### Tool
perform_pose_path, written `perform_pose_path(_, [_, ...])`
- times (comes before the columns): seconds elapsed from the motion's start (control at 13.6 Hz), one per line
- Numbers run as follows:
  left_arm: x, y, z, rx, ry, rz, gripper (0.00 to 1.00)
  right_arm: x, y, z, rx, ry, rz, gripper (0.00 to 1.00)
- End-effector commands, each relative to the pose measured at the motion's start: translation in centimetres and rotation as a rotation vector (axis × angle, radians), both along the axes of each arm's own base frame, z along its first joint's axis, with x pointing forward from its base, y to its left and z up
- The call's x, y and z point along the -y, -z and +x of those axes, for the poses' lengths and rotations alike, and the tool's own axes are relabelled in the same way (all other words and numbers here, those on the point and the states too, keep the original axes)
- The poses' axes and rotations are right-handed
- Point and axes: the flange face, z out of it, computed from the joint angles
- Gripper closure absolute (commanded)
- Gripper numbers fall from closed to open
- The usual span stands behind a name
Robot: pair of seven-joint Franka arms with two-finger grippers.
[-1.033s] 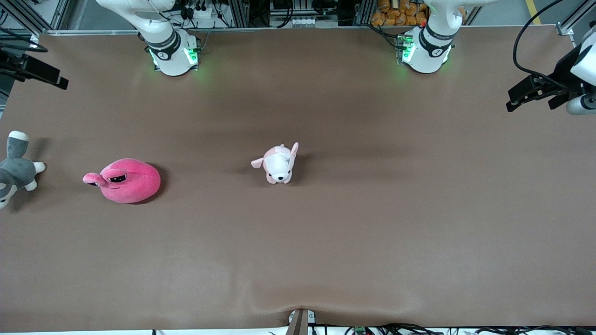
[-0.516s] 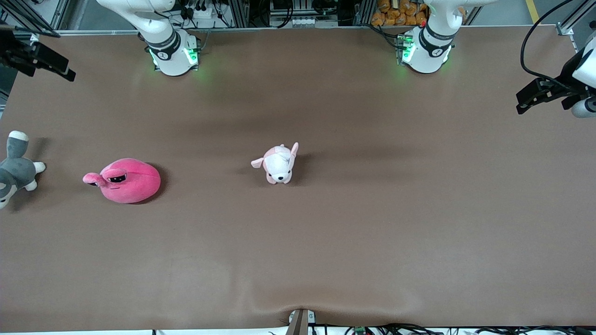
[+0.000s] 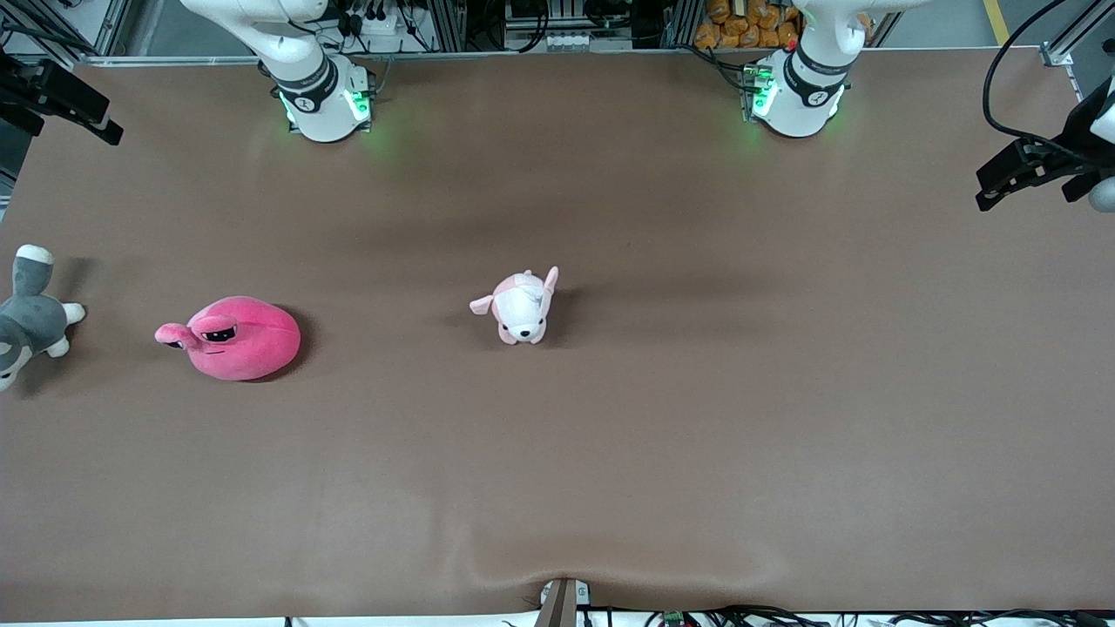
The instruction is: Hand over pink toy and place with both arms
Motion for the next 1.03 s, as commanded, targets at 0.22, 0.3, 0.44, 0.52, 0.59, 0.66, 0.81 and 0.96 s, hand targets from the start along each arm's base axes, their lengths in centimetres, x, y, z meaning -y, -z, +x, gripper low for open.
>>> perform_pose_path(0.22, [0.0,-0.5,-0.1,-0.021,-0.002,-0.016,0.0,-0.3,-0.2,0.5,0.003,-0.129,-0.067,0.0])
perform_pose_path(0.3, [0.0,-0.4,-0.1,-0.022,-0.002,-0.019,0.0,-0.2,-0.2,0.5,0.001,-0.121,-0.067,0.0])
perform_pose_path(0.44, [0.5,-0.2,-0.4,-0.047,-0.007,-0.067,0.0,-0.1,-0.2,0.5,0.001,-0.115,-0.067,0.0])
perform_pose_path(0.52, [0.7,-0.3,-0.6,-0.059,-0.01,-0.097,0.0,-0.1,-0.2,0.5,0.001,-0.112,-0.068,0.0])
perform_pose_path(0.59, [0.7,-0.2,-0.7,-0.07,-0.01,-0.1,0.0,0.2,-0.1,0.6,-0.001,-0.106,-0.067,0.0])
perform_pose_path(0.66, [0.7,-0.2,-0.7,-0.07,-0.012,-0.093,0.0,0.4,-0.1,0.6,-0.001,-0.106,-0.067,0.0])
perform_pose_path(0.81, [0.7,0.0,-0.7,-0.078,-0.012,-0.083,0.0,0.6,-0.1,0.6,-0.002,-0.108,-0.066,0.0])
perform_pose_path(0.96, [0.7,0.2,-0.6,-0.084,-0.011,-0.081,0.0,0.6,-0.1,0.7,0.001,-0.108,-0.065,0.0])
